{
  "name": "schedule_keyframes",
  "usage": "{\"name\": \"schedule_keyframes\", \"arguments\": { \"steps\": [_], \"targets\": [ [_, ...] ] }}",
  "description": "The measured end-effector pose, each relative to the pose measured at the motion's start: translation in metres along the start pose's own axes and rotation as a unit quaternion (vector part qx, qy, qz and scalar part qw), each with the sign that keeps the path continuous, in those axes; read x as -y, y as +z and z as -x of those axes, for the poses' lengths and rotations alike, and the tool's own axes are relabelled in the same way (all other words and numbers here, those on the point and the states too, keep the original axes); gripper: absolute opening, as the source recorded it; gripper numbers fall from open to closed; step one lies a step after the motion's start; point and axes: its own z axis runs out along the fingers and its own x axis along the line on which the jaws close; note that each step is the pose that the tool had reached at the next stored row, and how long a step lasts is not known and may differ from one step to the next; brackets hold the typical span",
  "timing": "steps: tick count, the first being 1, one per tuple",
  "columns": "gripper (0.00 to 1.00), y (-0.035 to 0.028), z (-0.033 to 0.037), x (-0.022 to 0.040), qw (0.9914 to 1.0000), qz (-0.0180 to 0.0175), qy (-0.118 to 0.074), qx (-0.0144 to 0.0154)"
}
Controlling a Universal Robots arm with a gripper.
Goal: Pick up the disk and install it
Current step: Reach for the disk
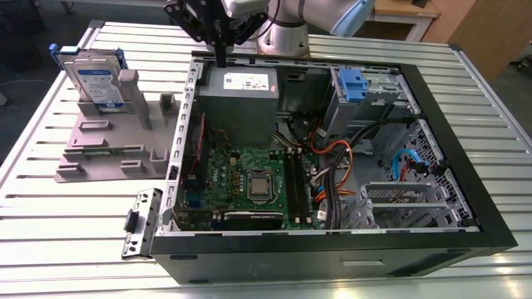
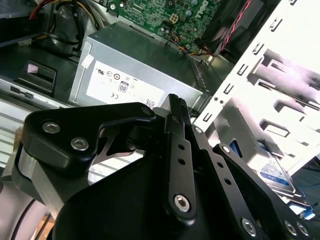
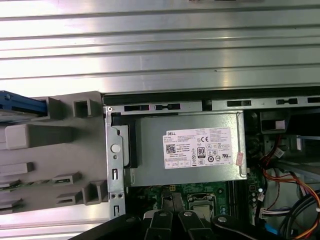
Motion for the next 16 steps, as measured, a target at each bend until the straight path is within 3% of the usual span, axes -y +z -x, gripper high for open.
{"name": "schedule_keyframes", "arguments": {
  "steps": [16],
  "targets": [
    [0.10,0.0000,-0.0035,0.0003,1.00000,0.0000,0.000,0.0000]
  ]
}}
